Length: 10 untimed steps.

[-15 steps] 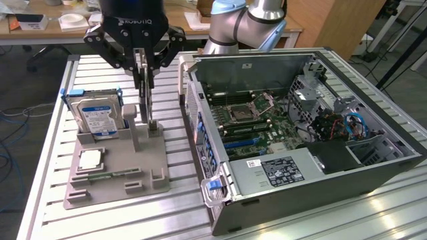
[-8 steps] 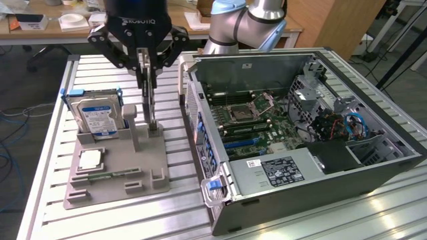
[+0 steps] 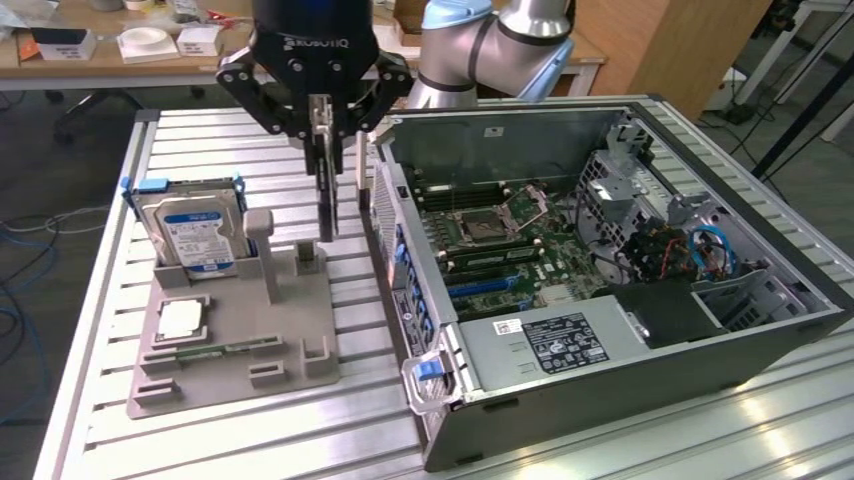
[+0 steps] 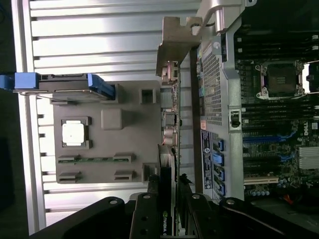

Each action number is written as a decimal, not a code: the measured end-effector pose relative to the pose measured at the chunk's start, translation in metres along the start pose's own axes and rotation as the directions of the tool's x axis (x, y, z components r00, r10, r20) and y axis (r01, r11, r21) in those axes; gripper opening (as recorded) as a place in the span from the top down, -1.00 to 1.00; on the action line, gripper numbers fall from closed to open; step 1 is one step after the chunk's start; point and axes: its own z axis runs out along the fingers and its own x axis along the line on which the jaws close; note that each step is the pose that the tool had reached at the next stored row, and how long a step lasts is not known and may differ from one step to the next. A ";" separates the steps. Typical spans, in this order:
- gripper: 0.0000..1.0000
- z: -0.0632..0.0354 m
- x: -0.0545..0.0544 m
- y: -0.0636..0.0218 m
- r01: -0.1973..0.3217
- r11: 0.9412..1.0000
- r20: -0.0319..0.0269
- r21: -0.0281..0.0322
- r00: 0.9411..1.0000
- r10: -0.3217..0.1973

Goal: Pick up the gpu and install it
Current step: 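Pick up the gpu and move the gpu toward the slot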

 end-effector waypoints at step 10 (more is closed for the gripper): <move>0.47 0.0002 -0.030 0.0024 0.003 1.000 -0.001 0.000 1.000 -0.003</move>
